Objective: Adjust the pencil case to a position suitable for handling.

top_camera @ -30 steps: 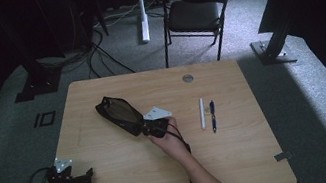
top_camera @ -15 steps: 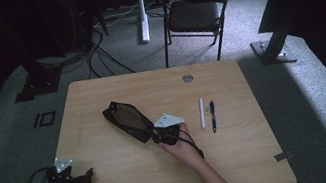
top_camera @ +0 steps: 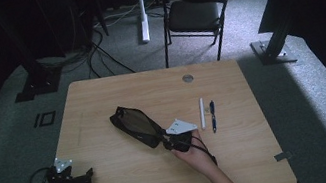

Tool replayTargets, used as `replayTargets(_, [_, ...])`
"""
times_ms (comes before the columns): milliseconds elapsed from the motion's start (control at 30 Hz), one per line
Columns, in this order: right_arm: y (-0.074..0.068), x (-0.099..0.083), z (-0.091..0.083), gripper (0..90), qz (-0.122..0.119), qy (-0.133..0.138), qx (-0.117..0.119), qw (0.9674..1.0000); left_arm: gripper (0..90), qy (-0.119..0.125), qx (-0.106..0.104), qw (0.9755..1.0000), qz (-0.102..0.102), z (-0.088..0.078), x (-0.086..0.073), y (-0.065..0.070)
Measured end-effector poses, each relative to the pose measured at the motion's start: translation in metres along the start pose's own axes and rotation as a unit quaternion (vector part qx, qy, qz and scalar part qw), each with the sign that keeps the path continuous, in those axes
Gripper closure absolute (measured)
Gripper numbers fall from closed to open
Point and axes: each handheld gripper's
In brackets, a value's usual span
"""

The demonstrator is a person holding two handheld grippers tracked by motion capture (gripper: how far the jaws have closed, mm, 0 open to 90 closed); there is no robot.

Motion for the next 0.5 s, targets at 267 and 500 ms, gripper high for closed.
replayTargets(267, [0.004, -0.009, -0.019, 73.2, 0.001, 0.002, -0.001, 1.0, 0.2, 0.0, 0.0, 1.0, 0.0, 0.0, 0.0, 0.0])
replayTargets(500, [0.01, -0.017, -0.037, 73.2, -0.004, -0.002, -0.003, 1.0, 0.3, -0.001, 0.0, 1.0, 0.001, 0.0, 0.0, 0.0])
Point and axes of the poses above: each handheld gripper's, and its own axes: z roughly forward along the jaws, x roughly out of its top, y roughly to its right, and after that the axes turned 9 degrees about z, right-handed
